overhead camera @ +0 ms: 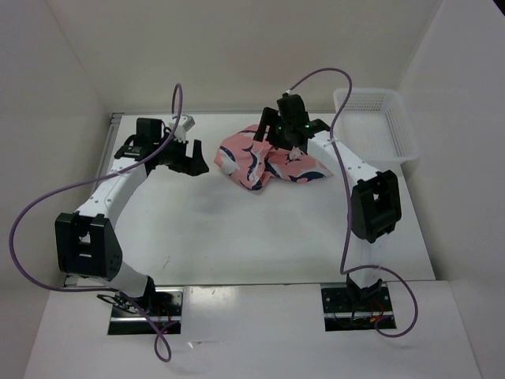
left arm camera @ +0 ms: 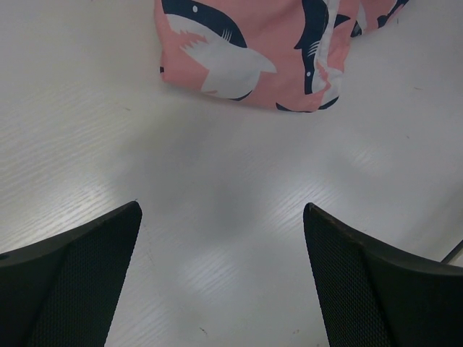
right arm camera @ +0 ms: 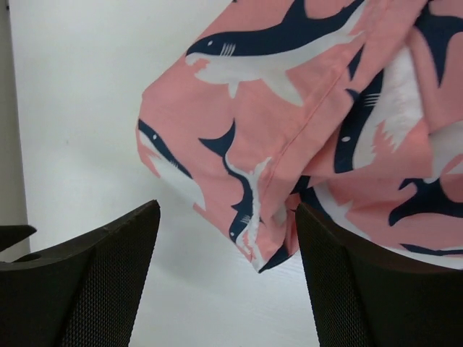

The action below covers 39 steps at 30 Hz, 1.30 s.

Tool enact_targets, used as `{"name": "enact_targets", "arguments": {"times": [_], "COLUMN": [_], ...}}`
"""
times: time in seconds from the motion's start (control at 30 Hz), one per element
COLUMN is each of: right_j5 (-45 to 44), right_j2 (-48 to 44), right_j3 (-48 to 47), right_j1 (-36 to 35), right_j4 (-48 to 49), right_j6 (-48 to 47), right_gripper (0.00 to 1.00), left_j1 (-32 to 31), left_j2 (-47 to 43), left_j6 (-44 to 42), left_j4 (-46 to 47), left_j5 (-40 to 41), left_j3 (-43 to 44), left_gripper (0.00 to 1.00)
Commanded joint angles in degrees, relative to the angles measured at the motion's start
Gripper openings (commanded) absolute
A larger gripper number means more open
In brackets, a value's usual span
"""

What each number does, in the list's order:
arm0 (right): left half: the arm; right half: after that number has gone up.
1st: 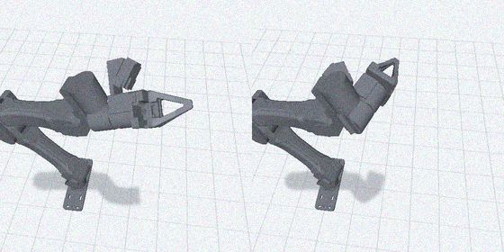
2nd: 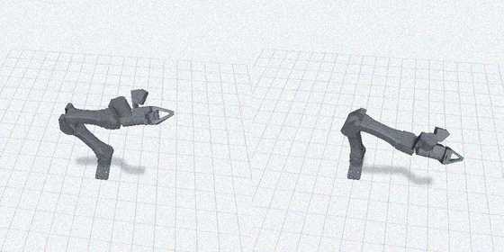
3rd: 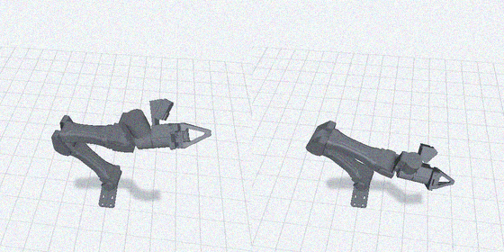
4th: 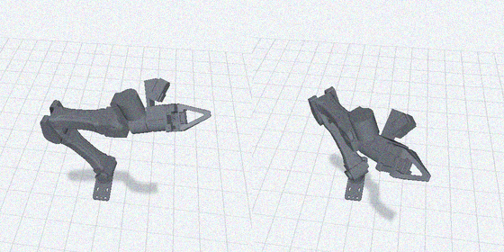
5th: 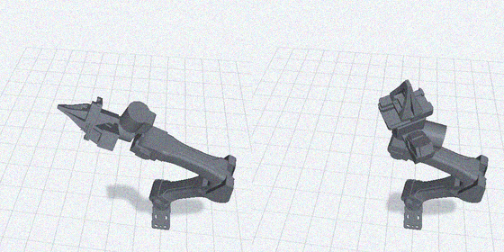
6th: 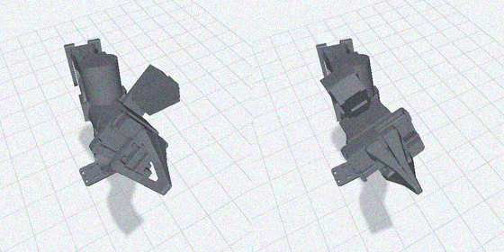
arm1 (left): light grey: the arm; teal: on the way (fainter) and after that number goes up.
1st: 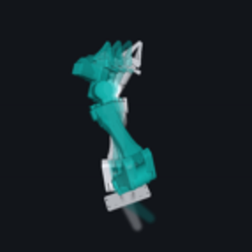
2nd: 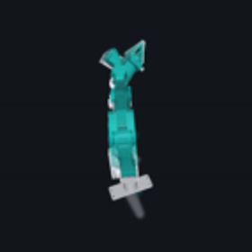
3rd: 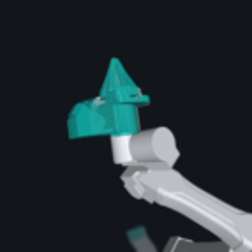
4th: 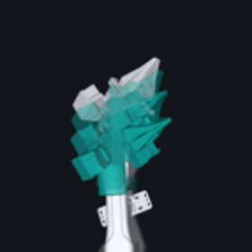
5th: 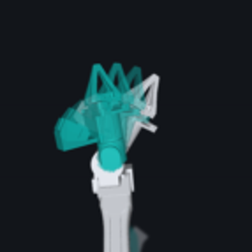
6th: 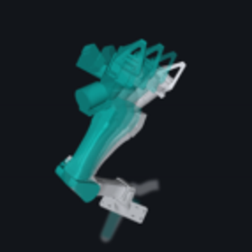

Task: Fold and stack the shorts
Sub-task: Flatten the shorts out

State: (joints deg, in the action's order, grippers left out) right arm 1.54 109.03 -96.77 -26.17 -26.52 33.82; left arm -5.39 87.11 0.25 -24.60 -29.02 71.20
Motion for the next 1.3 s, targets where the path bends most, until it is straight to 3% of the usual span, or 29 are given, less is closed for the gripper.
{"name": "enact_targets", "arguments": {"times": [0.0,0.2,0.4,0.43,0.63,0.73,0.77,0.9,0.97,1.1,1.27], "right_j5": [-0.49,4.69,8.74,8.74,11.72,15.84,16.99,20.07,20.08,10.08,4.01], "right_j2": [0.74,7.33,12.68,13.3,16.2,20.06,21.21,23.95,20.27,16.66,2.54], "right_j3": [1.76,-0.96,-12.0,-13.95,-32.74,-51.45,-62.29,-82.59,-81.22,-82.79,-57.68], "right_j1": [0.51,0.51,-1.07,-1.07,-1.6,-1.6,-1.6,-1.6,-1.6,-4.67,-5.29], "right_j4": [0.68,1.74,0.52,-1.06,-5.45,-11.06,-12.49,-19.25,-23.8,-39.19,-36.24], "right_j6": [0.28,0.8,1.33,1.33,1.85,2.47,2.48,3.97,2.49,-5.77,-6.93], "right_gripper": [0.81,0.58,0.15,0.01,0.0,0.0,0.0,0.0,0.0,0.0,0.0], "left_j1": [0.29,0.82,0.82,0.82,2.92,6.42,7.57,14.08,16.54,17.08,17.08], "left_j2": [-2.21,-2.21,-2.74,-2.74,-2.74,-2.21,-2.21,-2.21,-2.21,-2.74,-2.13], "left_j6": [-0.25,-0.25,-0.25,-0.25,-0.25,-0.25,-0.25,-0.25,-0.25,-0.25,-0.25], "left_j4": [0.43,-0.19,-0.19,-0.19,-0.19,0.34,0.86,2.28,3.59,6.84,12.82], "left_j5": [-0.78,-0.78,-0.78,-0.78,-1.3,-3.24,-4.02,-7.54,-9.47,-12.38,-18.09], "left_j3": [1.57,1.57,1.57,1.57,3.5,6.31,7.1,10.8,11.94,11.95,7.73], "left_gripper": [0.99,0.99,0.99,0.99,0.99,0.99,0.99,0.99,0.99,0.99,0.99]}}
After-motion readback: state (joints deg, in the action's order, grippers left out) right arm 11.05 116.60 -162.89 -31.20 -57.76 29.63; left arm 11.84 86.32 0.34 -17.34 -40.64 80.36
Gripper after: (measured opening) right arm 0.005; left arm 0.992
